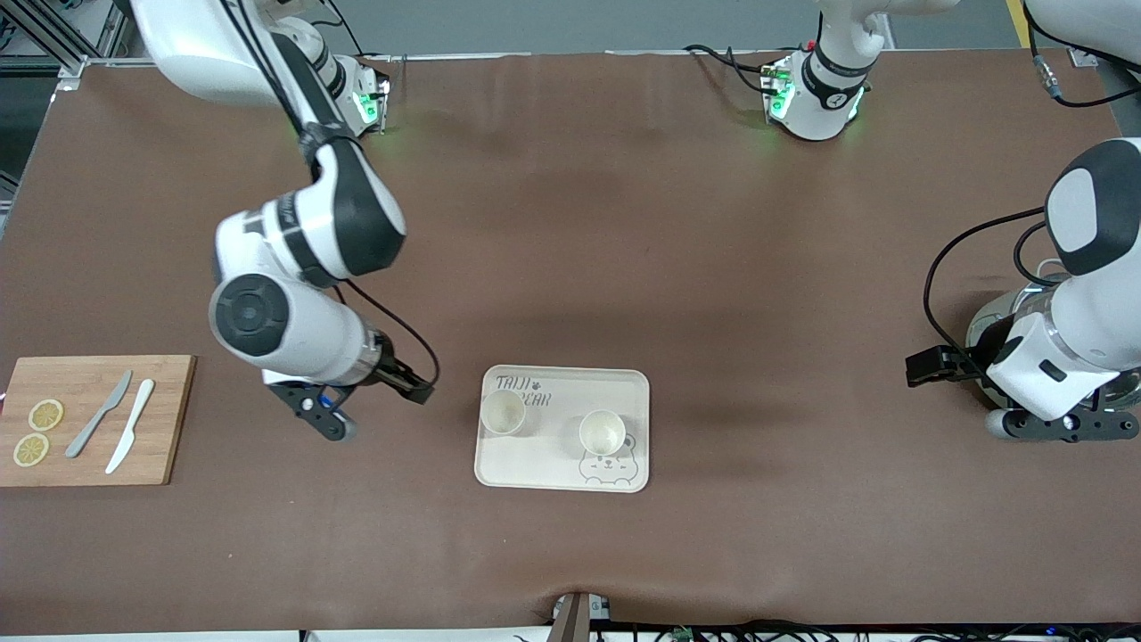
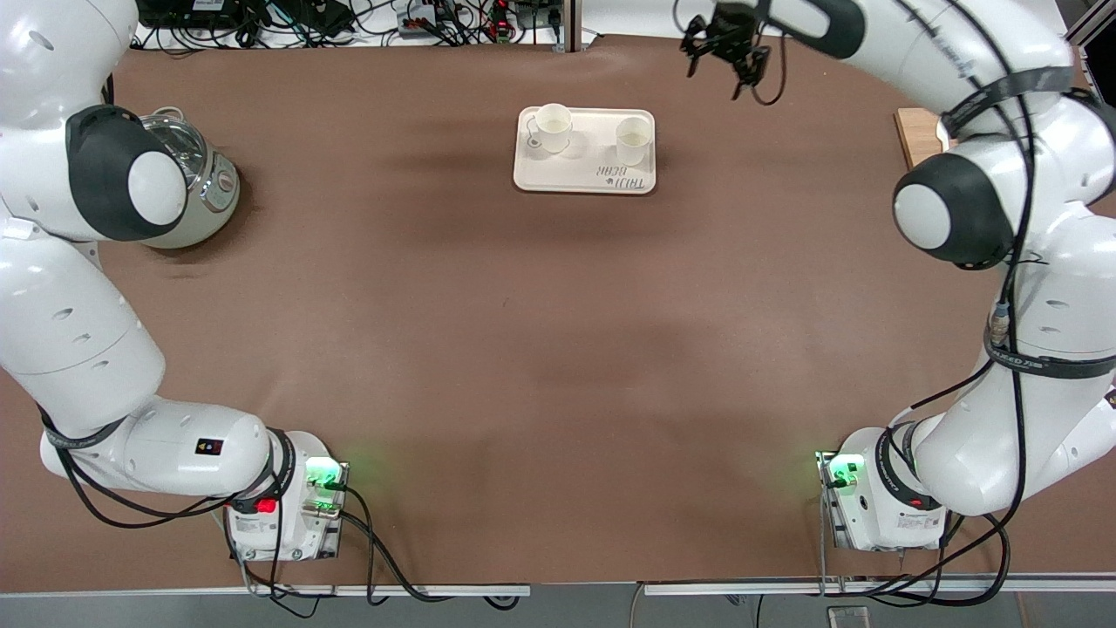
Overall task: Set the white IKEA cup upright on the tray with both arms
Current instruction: 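Open the right gripper and lift it away from the cup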
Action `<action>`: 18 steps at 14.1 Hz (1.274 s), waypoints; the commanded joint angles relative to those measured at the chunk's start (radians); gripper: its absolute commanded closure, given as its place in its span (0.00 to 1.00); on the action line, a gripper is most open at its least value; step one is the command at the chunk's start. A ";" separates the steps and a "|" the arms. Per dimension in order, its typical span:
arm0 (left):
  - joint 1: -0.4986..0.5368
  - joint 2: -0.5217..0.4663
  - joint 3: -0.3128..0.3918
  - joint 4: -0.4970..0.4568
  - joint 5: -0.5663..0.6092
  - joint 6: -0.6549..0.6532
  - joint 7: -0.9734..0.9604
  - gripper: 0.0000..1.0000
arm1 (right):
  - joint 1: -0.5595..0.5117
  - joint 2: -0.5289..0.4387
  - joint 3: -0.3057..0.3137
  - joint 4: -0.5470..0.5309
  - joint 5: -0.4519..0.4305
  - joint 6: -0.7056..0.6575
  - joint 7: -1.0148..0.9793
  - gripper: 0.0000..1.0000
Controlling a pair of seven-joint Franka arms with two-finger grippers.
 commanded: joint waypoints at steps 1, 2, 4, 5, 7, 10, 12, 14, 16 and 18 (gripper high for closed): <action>0.008 -0.026 -0.009 -0.024 -0.015 0.011 0.006 0.00 | -0.063 -0.060 0.015 -0.022 -0.012 -0.054 -0.085 0.00; 0.008 -0.026 -0.009 -0.024 -0.015 0.009 0.006 0.00 | -0.077 -0.071 0.015 -0.022 -0.012 -0.082 -0.110 0.00; 0.008 -0.026 -0.009 -0.024 -0.015 0.009 0.004 0.00 | -0.109 -0.091 0.014 -0.021 -0.018 -0.105 -0.180 0.00; 0.007 -0.024 -0.009 -0.024 -0.015 0.011 -0.003 0.00 | -0.137 -0.103 0.015 -0.021 -0.016 -0.108 -0.217 0.00; 0.005 -0.024 -0.009 -0.023 -0.015 0.011 -0.007 0.00 | -0.189 -0.120 0.015 -0.021 -0.016 -0.160 -0.330 0.00; 0.007 -0.024 -0.009 -0.021 -0.015 0.011 -0.007 0.00 | -0.243 -0.146 0.017 -0.019 -0.016 -0.177 -0.430 0.00; 0.007 -0.024 -0.009 -0.021 -0.014 0.011 -0.005 0.00 | -0.275 -0.154 0.015 -0.019 -0.021 -0.202 -0.497 0.00; 0.007 -0.026 -0.009 -0.020 -0.014 0.011 -0.005 0.00 | -0.328 -0.180 0.017 -0.025 -0.033 -0.209 -0.652 0.00; 0.008 -0.026 -0.009 -0.018 -0.015 0.011 -0.005 0.00 | -0.374 -0.194 0.015 -0.025 -0.036 -0.234 -0.772 0.00; 0.008 -0.032 -0.009 -0.020 -0.015 0.011 -0.007 0.00 | -0.396 -0.223 0.017 -0.031 -0.062 -0.249 -0.820 0.00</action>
